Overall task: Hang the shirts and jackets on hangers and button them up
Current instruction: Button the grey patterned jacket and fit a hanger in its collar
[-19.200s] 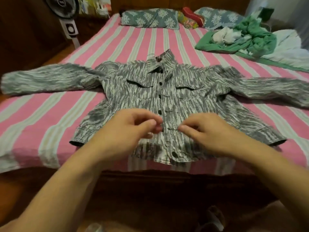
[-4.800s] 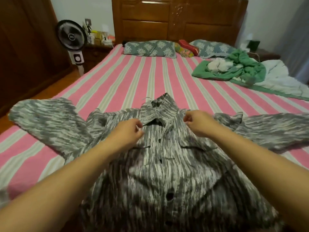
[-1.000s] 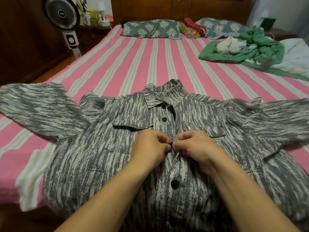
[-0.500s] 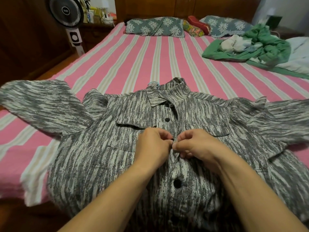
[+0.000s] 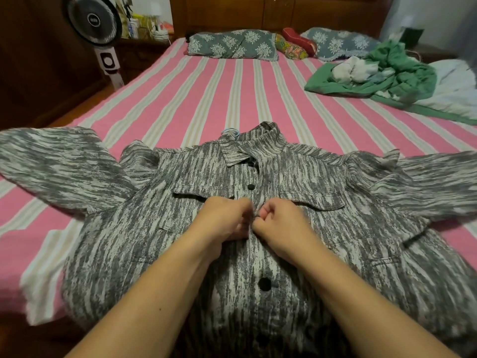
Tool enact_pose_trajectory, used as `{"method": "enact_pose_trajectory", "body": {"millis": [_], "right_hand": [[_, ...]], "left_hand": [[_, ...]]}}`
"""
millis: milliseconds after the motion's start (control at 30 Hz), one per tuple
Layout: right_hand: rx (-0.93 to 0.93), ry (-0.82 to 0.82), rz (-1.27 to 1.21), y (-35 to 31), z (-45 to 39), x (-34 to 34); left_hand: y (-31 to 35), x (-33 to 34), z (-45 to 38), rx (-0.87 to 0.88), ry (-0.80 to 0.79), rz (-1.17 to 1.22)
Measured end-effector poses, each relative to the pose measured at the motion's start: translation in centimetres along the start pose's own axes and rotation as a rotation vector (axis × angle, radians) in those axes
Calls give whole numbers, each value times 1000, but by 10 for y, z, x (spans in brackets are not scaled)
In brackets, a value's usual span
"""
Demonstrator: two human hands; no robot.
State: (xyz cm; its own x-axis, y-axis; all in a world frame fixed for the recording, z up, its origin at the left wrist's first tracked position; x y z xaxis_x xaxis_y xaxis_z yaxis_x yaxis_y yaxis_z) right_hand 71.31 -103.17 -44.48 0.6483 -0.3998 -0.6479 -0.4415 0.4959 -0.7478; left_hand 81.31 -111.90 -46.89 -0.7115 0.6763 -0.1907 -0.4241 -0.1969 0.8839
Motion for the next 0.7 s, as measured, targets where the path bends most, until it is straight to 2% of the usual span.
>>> {"method": "enact_pose_trajectory", "body": {"millis": [100,167,267,367,467,600,700], "right_hand": [[-134,147,292,-19,14,0],[-212,240,366,-28,23,0],[-260,290,413,-32,26,2],[-251,221,360,-26,18,0],[-158,104,96,-7,-1,-20],[-264,139,9,0,-10,-54],[-364,45,34,-5,-5,-38]], "left_hand": [[0,2,0,18,41,-32],[-2,-1,-2,20,110,-24],[-6,-4,-3,-17,169,6],[-7,-5,-2,-31,196,31],[-4,-6,-1,-24,206,31],[2,-3,7,25,222,14],[1,-3,8,33,210,53]]}}
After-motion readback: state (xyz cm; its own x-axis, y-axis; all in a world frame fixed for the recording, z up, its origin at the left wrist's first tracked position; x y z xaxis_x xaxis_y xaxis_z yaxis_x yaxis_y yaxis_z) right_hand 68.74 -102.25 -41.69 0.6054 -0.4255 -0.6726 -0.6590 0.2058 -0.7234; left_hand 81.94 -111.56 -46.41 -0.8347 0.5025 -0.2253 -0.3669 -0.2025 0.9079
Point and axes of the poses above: each hand's wrist, its own z-axis away from the middle knuckle, its own x-axis out of the palm, y = z × x, the point moved 9 cm from there along -z, towards the middle knuckle, and after that the axes turned 6 degrees about -z, right-handed, at the moved point
